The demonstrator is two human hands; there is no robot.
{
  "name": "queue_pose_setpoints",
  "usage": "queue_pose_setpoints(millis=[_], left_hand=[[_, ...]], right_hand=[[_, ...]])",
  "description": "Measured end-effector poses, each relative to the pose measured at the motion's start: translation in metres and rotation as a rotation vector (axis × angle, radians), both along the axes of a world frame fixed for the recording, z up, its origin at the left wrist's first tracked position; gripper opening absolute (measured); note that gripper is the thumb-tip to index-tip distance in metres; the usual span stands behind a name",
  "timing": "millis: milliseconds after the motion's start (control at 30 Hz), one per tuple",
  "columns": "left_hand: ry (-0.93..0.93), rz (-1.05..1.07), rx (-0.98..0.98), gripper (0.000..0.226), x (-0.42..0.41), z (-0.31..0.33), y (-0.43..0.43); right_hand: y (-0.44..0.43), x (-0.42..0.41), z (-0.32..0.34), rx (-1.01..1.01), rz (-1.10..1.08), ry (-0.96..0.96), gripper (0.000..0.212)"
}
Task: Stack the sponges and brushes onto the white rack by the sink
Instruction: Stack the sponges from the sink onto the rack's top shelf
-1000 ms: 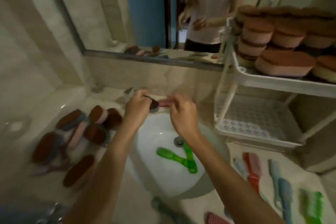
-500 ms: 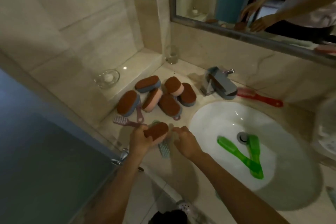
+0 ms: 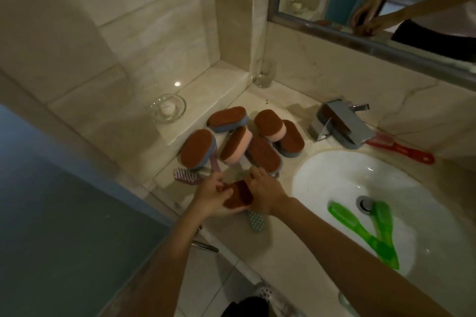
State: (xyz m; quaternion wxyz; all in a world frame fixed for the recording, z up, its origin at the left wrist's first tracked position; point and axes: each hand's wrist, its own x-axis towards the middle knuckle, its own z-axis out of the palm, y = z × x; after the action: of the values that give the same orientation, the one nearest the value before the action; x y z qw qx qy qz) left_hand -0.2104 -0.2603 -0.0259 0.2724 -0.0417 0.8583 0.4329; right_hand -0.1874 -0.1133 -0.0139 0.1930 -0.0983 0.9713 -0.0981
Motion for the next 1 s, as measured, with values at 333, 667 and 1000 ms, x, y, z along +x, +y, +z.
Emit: queue_pose_setpoints(millis=[333,667,1000], left_hand=[[0.106,-0.076,-0.237,0.05,-0.083,0.005,0.046],[0.079,0.013,-0.411,0.08,-0.077,0.022,0.065],[0.391,-0.092,-0.244,0.087,-0.013,0.129,0.092]], right_hand=[[0.057,0.002,0.032,-0.025,-0.487,0.201,0.058],[0.087,0.019,0.038,-0.032,-0.583,0.227,0.061],[0.132,0.066,0.099,-0.085,-0.685,0.566,0.056]])
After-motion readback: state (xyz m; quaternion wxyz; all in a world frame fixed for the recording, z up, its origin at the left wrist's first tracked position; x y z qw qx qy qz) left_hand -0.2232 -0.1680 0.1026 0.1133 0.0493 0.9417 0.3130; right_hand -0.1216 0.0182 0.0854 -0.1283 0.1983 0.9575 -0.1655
